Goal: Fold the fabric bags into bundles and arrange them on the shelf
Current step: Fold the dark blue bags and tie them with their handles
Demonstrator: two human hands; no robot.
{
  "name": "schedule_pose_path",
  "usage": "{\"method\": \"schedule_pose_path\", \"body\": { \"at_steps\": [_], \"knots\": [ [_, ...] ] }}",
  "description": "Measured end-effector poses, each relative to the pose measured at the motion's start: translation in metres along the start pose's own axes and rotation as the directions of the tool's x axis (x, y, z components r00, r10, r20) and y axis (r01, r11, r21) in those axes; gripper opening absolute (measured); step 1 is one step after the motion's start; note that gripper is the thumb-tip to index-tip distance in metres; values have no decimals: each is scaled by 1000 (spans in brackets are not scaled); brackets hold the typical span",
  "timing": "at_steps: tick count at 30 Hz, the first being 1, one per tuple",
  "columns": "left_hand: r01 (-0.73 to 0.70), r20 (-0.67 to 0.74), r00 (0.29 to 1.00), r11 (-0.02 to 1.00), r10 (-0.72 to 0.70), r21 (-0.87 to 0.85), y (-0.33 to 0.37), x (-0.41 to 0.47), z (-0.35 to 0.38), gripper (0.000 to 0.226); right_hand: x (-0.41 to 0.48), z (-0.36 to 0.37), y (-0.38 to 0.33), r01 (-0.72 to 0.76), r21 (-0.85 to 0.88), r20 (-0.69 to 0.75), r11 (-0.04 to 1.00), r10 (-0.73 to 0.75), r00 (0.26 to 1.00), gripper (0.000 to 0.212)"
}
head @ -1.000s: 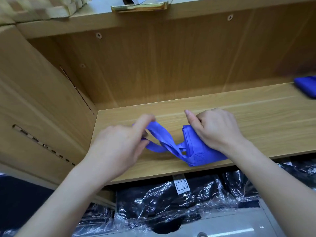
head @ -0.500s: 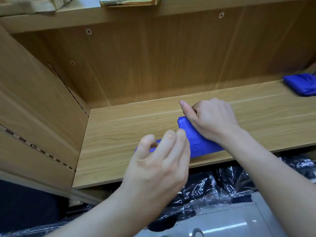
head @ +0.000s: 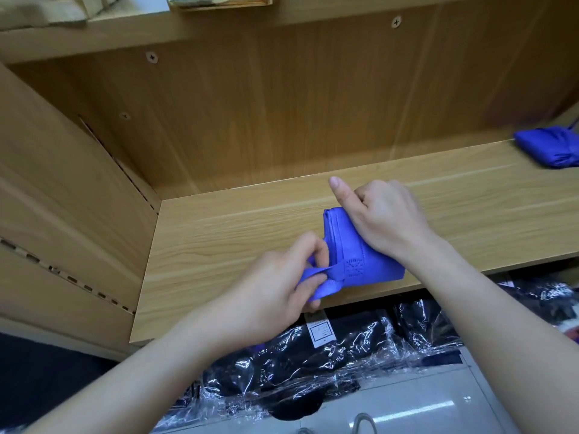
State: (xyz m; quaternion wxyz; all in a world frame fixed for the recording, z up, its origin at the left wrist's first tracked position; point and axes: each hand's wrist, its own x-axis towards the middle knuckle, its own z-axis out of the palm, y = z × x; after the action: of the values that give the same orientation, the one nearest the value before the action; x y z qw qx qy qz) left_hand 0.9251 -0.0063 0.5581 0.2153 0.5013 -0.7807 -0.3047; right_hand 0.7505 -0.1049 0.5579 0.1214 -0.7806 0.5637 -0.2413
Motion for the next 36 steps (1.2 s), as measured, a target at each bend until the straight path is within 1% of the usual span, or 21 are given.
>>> {"method": "schedule_pose_path", "body": {
  "at_steps": [2,3,4,6,8,10,12,14,16,19,21,23,24,26,27,28,30,31,32,34,36],
  "knots": [
    [176,45,984,930,-171,-322,5,1,-1,24,-1,1,1,19,-8,-9,1000,-19,1000,77],
    [225,71,974,913,-214,-340,6,2,-4,31,-2,2,2,38,0,-14,999,-38,999,79],
    [262,117,964,928,-239,-264,6,3,-7,42,-4,3,4,61,15,-15,998,-61,998,77],
    [234,233,940,968,-249,88,4,4,-9,55,-7,4,8,117,52,19,992,-118,993,73],
    [104,226,952,912,-207,397,1,3,-11,44,-8,4,13,192,63,89,979,-197,976,74],
    [29,191,973,894,-127,446,-5,1,-17,21,-10,2,19,249,48,163,967,-254,953,79],
    [37,208,972,950,-106,310,-12,-2,-27,21,-12,-3,25,273,49,255,961,-276,927,90],
    [124,272,953,991,-133,51,-16,-4,-42,24,-15,-10,28,258,76,344,963,-268,900,90],
    [184,338,937,949,-90,-257,-18,-8,-55,19,-15,-17,28,228,113,436,967,-254,863,80],
    [126,280,955,721,98,-681,-23,-15,-61,23,-14,-25,27,166,189,555,968,-245,795,56],
    [85,212,943,430,256,-899,-25,-18,-59,21,-13,-30,30,112,301,550,947,-269,791,49],
    [129,145,921,69,362,-989,-26,-16,-55,23,-11,-31,36,70,362,565,929,-279,777,50],
    [153,118,916,-61,384,-986,-28,-15,-54,34,-11,-30,37,15,413,594,911,-282,753,48],
    [137,63,930,-180,363,-974,-28,-15,-50,53,-12,-27,38,-143,536,656,832,-303,691,40],
    [100,38,950,-187,311,-977,-26,-14,-47,58,-12,-25,38,-199,568,673,798,-312,670,37],
    [47,16,973,-128,232,-991,-23,-12,-44,59,-12,-23,38,-238,587,682,774,-314,661,36],
    [-47,-54,998,155,-37,-987,-15,-13,-38,59,-11,-18,40,-297,609,692,736,-309,653,36],
    [-66,-111,982,275,-151,-959,-12,-12,-36,60,-10,-15,41,-309,614,695,726,-312,647,41],
    [-77,-147,971,338,-189,-938,-10,-10,-34,61,-9,-14,41,-312,614,701,725,-320,637,49],
    [-78,-148,975,365,-168,-928,-10,-6,-29,72,-9,-11,40,-327,612,716,720,-330,615,56],
    [-31,-115,975,394,-192,-919,-16,-3,-24,93,-9,-10,37,-334,620,709,710,-325,626,45]
  ]
}}
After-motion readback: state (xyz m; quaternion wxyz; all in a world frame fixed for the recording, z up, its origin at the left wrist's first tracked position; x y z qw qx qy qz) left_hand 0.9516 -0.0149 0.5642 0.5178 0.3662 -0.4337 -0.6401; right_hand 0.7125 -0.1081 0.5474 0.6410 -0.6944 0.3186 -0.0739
